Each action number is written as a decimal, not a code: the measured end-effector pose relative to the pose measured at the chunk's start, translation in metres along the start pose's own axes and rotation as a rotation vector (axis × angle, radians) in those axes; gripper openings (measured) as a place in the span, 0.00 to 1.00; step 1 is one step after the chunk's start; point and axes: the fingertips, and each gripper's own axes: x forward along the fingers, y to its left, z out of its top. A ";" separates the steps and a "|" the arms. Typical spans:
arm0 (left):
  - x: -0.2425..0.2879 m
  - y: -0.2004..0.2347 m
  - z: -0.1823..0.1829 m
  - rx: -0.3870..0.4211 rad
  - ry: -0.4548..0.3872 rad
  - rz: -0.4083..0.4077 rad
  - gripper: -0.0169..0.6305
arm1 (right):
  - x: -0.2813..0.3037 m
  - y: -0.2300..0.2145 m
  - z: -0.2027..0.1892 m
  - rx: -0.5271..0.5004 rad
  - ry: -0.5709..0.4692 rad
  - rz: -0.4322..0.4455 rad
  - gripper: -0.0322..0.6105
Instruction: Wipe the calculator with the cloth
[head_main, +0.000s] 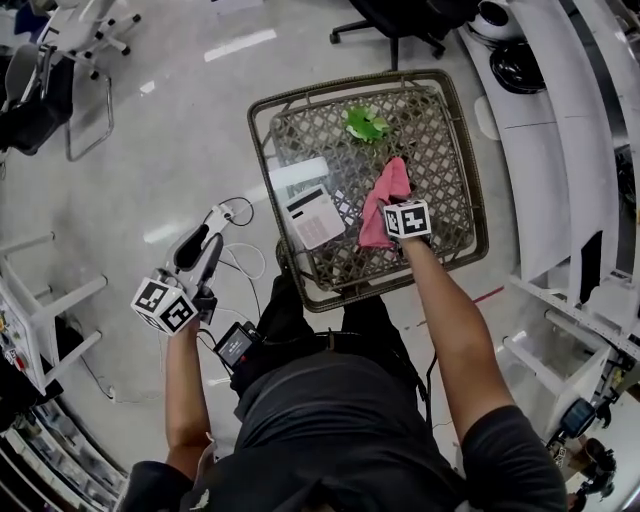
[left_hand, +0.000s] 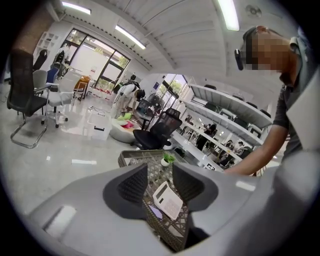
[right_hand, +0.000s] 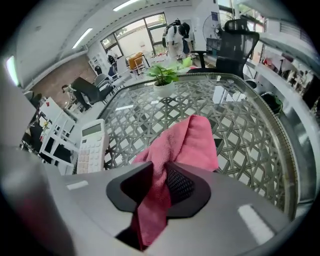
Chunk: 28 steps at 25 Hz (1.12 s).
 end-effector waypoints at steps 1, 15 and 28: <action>-0.002 0.001 -0.001 -0.002 -0.003 -0.001 0.28 | -0.001 0.000 0.000 0.016 0.003 0.009 0.16; -0.036 0.033 0.006 -0.033 -0.051 0.038 0.28 | -0.029 0.115 0.081 -0.021 -0.246 0.179 0.14; -0.074 0.064 -0.004 -0.069 -0.087 0.090 0.28 | 0.019 0.229 0.086 -0.161 -0.197 0.277 0.14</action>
